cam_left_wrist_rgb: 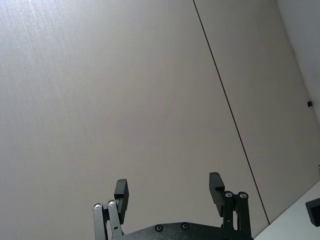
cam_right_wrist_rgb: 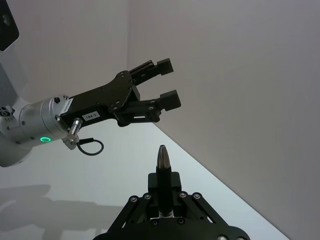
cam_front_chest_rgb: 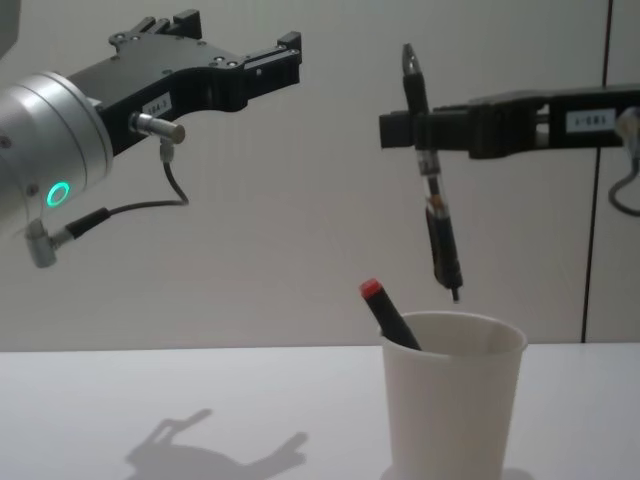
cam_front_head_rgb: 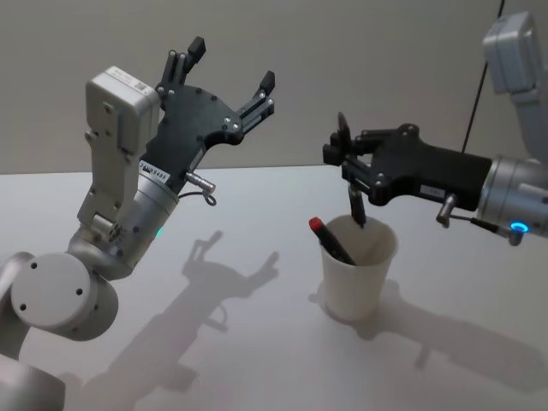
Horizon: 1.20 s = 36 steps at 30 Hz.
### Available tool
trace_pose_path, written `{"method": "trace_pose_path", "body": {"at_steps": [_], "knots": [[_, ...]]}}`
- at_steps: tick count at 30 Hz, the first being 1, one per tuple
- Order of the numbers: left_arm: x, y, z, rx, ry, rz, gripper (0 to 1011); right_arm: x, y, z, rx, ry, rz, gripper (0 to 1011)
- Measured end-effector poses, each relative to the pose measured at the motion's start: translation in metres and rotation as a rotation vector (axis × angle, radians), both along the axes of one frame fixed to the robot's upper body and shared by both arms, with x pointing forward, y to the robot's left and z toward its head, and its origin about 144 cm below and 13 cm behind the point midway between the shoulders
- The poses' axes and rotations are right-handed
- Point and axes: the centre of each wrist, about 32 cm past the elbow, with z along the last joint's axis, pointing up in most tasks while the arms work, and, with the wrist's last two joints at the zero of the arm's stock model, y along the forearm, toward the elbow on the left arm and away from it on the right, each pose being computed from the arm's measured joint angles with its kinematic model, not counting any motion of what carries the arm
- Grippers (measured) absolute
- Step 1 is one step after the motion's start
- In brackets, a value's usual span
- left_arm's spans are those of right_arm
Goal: Place the pen into the pen holder.
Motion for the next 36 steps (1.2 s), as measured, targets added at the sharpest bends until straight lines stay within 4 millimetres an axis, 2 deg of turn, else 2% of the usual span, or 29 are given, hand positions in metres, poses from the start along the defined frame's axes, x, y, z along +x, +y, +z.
{"method": "trace_pose_path", "body": {"at_steps": [26,30,36], "knots": [[0.0,0.0,0.0,0.0,0.0,0.0,1001,0.004,0.004,-0.015,-0.032,0.065,-0.002,129],[0.0,0.0,0.0,0.0,0.0,0.0,1001,0.004,0.003,-0.016,-0.034,0.068,-0.006,210],[0.0,0.0,0.0,0.0,0.0,0.0,1001,0.004,0.003,-0.017,-0.035,0.071,-0.008,402]]}}
